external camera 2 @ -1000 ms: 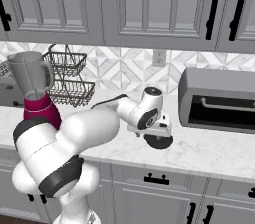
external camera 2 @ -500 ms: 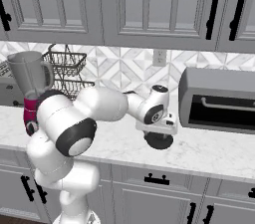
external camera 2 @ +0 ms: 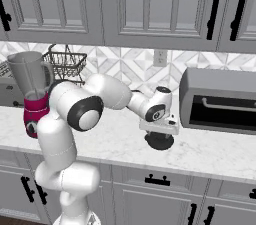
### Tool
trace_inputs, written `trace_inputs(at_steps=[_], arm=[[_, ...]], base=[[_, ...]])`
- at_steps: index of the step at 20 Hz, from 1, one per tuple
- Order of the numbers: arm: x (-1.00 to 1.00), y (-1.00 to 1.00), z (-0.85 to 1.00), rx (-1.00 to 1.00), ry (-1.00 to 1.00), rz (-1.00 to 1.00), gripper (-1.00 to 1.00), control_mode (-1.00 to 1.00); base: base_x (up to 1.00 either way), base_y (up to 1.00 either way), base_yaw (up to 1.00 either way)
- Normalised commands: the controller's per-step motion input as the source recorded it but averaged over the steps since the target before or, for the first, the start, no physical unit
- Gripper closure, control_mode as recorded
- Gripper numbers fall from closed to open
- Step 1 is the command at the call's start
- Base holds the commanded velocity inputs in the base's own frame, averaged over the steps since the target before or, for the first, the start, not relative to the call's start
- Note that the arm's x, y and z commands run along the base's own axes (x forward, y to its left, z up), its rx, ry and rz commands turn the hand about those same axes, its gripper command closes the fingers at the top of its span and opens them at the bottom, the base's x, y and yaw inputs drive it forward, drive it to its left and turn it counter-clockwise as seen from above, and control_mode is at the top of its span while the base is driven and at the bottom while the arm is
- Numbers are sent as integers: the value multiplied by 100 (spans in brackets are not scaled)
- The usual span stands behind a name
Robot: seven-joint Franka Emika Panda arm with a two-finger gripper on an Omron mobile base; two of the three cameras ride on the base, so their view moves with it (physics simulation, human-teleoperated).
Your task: Close the lid blender by securely placing the lid on top.
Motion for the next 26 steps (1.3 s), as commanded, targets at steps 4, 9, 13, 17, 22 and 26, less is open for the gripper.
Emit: trace_inputs(at_steps=[4, 9, 13, 17, 22, 26], arm=[[17, -1, -54, 0, 0, 0, -100, -100], [3, -5, -56, 0, 0, 0, -100, -100], [-10, 17, -92, -4, 0, 0, -100, -100], [-50, 51, -100, -7, -8, 0, 100, -100], [-29, 14, -78, 0, -3, 0, 100, -100], [-1, 7, -42, -4, 2, 0, 100, -100]], base=[[0, 0, 0], [0, 0, 0], [0, 0, 0], [0, 0, 0], [0, 0, 0], [0, 0, 0]])
